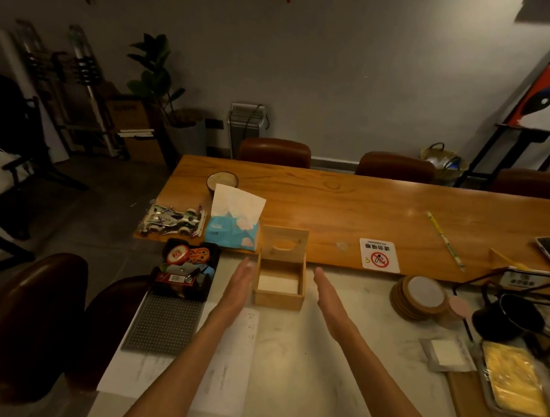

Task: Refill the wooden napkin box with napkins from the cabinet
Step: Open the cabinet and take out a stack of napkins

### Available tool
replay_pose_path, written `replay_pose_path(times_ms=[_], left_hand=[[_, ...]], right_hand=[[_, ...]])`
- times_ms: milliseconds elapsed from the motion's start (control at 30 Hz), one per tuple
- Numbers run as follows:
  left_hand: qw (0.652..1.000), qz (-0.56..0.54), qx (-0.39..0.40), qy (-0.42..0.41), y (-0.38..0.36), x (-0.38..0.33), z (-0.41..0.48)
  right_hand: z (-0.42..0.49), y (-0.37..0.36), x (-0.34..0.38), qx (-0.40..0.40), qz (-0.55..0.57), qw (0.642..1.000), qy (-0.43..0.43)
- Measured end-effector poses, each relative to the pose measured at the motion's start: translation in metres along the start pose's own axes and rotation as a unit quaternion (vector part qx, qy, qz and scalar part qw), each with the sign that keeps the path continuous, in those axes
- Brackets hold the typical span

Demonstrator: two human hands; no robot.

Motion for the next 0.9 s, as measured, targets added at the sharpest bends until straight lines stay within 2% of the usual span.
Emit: replay_pose_path(times_ms=[33,100,167,233,300,367,633,800,833,900], left_hand=[[0.998,0.062,-0.023,-0.017,0.001,0.010,-0.010],[0.972,0.232,-0.023,-0.026,-0.004,0.042,-0.043],[0.913,0.406,-0.036,-0.012,-0.009,0.095,-0.078],[0.880,0.470,-0.064,0.020,-0.012,0.137,-0.116],[0.868,0.491,-0.068,0.038,-0.012,0.172,-0.144],[0.856,0.514,-0.057,0.031,-0.010,0.199,-0.159],[0.834,0.540,-0.108,-0.036,-0.010,0.223,-0.164],[0.793,0.583,-0.152,-0.093,-0.016,0.236,-0.165],[0.790,0.582,-0.159,-0.110,-0.017,0.239,-0.165],[0.806,0.555,-0.160,-0.130,-0.016,0.239,-0.162]], right_hand=[[-0.010,0.002,-0.008,-0.026,-0.078,0.996,0.043],[-0.034,0.002,-0.041,-0.023,-0.272,0.959,0.080],[-0.065,-0.003,-0.095,0.026,-0.446,0.894,0.033],[-0.098,-0.008,-0.142,0.060,-0.533,0.843,-0.040],[-0.125,-0.012,-0.174,0.069,-0.554,0.826,-0.078],[-0.138,-0.015,-0.191,0.046,-0.579,0.812,-0.054],[-0.136,-0.015,-0.205,0.008,-0.577,0.817,-0.025],[-0.135,-0.014,-0.213,-0.021,-0.582,0.813,0.006],[-0.138,-0.014,-0.217,-0.029,-0.583,0.811,0.016],[-0.139,-0.014,-0.218,-0.040,-0.580,0.813,0.037]])
Point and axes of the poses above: each hand's wrist, its own z-axis towards the middle knuckle, its own y-axis out of the back of the hand, x = y × z, the point moved 1 cm from there along z, towards the middle knuckle, and after that the axes turned 7 degrees about z, right-handed, at the moved point
